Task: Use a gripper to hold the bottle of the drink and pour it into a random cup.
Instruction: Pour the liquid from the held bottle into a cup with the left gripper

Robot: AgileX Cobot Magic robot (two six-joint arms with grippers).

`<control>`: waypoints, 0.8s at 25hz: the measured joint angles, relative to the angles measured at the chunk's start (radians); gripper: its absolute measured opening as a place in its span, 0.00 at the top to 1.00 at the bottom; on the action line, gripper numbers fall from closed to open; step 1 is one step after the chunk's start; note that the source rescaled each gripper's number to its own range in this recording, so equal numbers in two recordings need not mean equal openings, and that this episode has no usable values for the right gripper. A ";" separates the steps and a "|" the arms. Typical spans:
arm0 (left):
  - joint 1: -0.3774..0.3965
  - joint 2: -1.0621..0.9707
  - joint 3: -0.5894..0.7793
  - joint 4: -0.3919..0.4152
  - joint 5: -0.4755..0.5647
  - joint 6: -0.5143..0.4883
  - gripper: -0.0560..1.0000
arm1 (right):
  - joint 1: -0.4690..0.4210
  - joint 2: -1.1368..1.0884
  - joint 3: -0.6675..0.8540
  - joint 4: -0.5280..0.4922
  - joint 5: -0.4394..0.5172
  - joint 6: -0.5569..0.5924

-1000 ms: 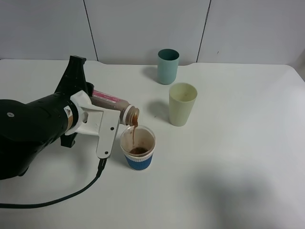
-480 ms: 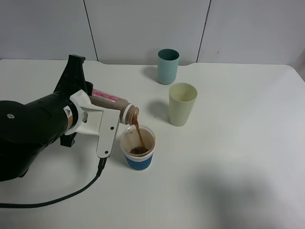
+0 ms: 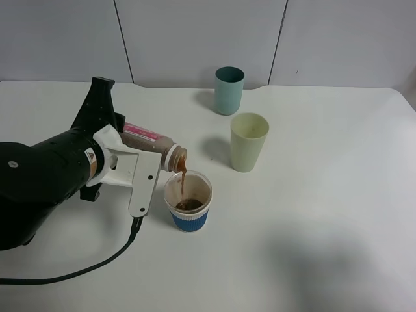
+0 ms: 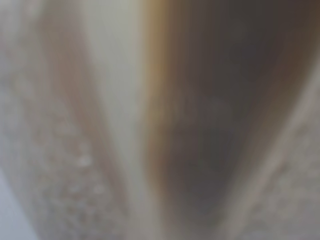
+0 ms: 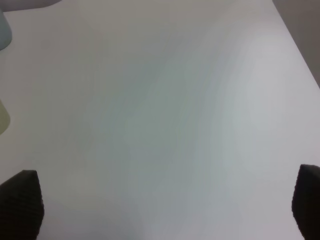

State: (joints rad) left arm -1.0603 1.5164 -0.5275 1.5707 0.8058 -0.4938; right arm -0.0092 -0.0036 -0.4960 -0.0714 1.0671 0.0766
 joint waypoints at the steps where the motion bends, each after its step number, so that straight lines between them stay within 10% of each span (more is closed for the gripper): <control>1: 0.000 0.000 0.006 0.000 0.000 -0.011 0.95 | 0.000 0.000 0.000 0.000 0.000 0.000; 20: 0.000 0.000 0.010 0.014 0.025 -0.026 0.95 | 0.000 0.000 0.000 0.000 0.000 0.000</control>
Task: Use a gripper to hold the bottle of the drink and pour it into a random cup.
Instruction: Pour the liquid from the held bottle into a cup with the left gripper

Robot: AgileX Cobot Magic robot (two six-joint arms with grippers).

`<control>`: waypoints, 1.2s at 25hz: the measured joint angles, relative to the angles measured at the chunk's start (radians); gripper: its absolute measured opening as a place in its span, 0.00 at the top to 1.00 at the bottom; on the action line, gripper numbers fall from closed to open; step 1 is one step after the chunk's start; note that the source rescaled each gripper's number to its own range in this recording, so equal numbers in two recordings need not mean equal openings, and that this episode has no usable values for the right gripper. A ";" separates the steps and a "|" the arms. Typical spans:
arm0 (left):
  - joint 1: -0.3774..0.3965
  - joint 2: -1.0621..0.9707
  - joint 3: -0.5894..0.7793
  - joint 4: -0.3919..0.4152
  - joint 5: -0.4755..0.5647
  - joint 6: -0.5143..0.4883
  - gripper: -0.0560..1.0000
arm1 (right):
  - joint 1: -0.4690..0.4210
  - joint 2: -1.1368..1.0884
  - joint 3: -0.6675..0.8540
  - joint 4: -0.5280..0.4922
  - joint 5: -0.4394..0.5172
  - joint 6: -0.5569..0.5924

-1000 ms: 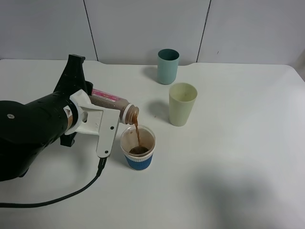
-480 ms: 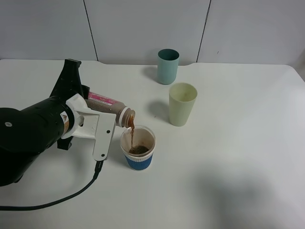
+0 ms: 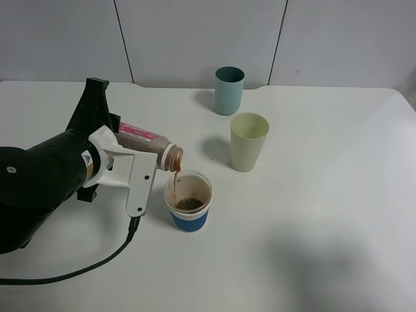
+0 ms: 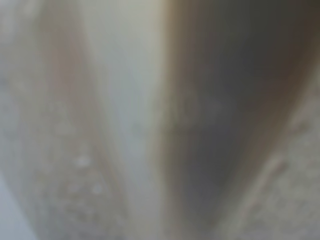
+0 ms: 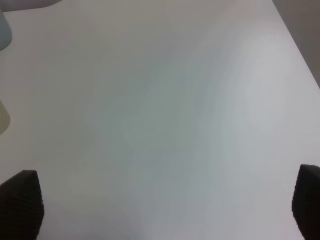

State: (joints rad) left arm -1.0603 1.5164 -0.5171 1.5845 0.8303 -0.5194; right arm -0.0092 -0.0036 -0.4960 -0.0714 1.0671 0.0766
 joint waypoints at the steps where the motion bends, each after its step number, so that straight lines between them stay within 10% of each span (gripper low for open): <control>1: 0.000 0.000 0.000 0.000 0.000 -0.003 0.95 | 0.000 0.000 0.000 0.000 0.000 0.000; 30: -0.059 0.000 0.000 -0.014 0.034 -0.022 0.95 | 0.000 0.000 0.000 0.000 0.000 0.000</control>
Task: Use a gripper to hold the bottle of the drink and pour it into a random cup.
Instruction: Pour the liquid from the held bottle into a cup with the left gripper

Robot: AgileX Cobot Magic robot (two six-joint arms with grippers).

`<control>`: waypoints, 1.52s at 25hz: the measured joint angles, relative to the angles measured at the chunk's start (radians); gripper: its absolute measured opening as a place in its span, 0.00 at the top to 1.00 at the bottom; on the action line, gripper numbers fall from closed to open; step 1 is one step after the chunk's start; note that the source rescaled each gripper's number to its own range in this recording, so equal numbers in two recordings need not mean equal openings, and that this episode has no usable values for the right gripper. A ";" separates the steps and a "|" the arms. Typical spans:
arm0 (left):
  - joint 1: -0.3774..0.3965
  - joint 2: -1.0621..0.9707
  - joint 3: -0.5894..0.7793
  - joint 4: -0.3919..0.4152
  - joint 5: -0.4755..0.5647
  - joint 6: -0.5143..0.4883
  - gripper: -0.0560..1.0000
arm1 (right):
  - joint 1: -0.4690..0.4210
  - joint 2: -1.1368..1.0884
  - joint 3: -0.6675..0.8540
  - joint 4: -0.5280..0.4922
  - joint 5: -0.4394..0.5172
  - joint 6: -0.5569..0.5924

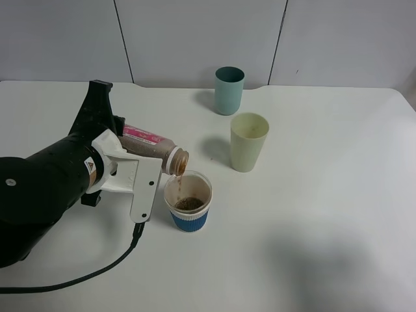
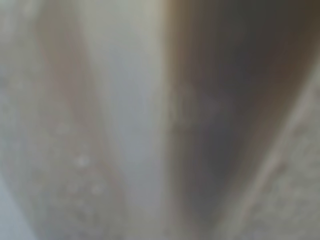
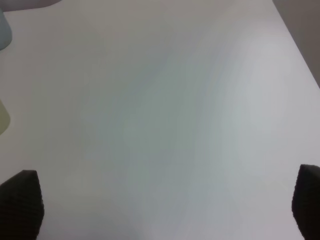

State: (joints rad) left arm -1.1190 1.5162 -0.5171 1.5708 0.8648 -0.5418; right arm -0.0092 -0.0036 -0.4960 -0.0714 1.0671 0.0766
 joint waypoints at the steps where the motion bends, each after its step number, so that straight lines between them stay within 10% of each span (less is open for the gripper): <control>1: 0.000 0.000 0.000 0.002 0.000 0.000 0.95 | 0.000 0.000 0.000 0.000 0.000 0.000; 38: -0.001 0.000 0.000 0.089 0.045 0.035 0.95 | 0.000 0.000 0.000 0.000 0.000 0.000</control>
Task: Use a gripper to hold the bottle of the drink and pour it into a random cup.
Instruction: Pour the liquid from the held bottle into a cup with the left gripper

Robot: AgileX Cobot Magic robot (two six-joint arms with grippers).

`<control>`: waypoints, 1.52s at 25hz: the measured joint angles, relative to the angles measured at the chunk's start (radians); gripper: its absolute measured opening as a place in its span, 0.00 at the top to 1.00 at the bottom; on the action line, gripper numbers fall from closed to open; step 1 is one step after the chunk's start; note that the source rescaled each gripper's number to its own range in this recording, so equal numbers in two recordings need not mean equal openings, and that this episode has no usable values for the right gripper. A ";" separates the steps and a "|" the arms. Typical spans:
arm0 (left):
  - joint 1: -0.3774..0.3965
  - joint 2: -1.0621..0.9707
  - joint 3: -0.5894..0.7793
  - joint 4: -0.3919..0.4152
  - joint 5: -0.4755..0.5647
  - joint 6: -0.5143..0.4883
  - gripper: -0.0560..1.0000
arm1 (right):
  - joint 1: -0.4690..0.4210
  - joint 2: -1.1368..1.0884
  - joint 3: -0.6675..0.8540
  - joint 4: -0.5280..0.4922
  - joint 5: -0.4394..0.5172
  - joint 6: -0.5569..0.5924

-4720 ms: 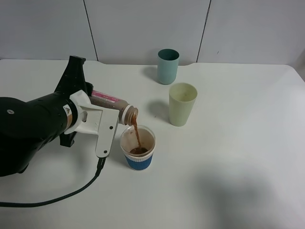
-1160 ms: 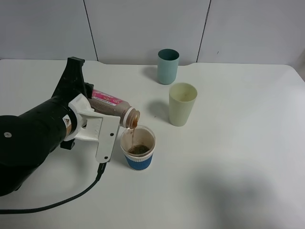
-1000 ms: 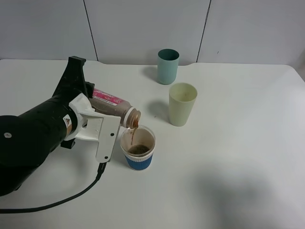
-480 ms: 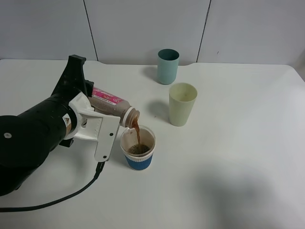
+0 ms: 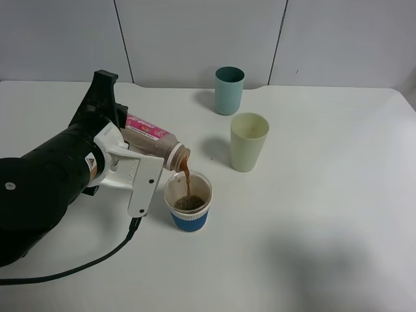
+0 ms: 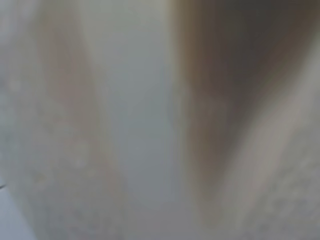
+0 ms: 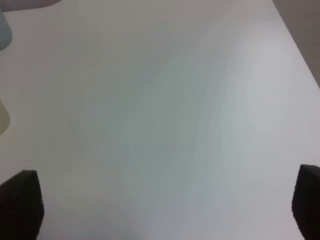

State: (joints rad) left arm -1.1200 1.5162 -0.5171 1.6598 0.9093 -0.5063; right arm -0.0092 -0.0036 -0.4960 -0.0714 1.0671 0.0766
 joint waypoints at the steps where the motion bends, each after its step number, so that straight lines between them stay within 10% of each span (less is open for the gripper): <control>1: 0.000 0.000 0.000 0.000 0.001 0.000 0.95 | 0.000 0.000 0.000 0.000 0.000 0.000; 38: 0.000 0.000 0.000 0.036 0.026 0.002 0.95 | 0.000 0.000 0.000 0.000 0.000 0.000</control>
State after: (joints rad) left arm -1.1200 1.5162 -0.5171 1.6962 0.9358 -0.5044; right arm -0.0092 -0.0036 -0.4960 -0.0714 1.0671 0.0766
